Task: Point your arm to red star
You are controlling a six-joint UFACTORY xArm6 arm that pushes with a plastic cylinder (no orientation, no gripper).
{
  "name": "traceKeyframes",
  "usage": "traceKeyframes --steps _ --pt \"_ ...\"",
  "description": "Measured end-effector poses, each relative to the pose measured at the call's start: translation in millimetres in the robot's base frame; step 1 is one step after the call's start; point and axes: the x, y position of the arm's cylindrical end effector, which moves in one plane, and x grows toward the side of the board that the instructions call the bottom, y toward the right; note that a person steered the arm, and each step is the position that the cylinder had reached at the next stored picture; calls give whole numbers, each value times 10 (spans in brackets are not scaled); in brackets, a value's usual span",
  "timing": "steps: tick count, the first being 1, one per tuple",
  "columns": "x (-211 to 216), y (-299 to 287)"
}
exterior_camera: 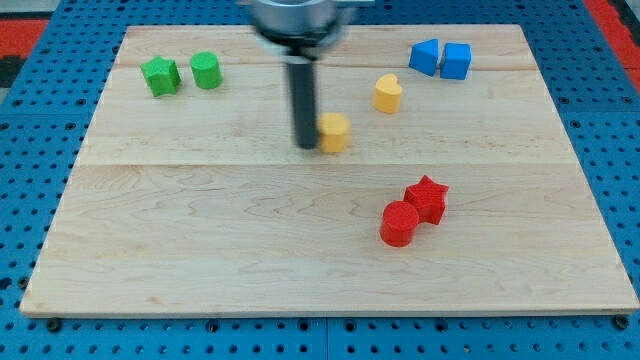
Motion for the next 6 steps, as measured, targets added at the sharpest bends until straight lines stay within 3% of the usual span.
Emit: traceKeyframes --steps 1,2,3,4,5,6 --pt "55 215" --pt "435 -134" --pt "1268 8" --pt "1796 42" --pt "2080 743" --pt "1943 1205"
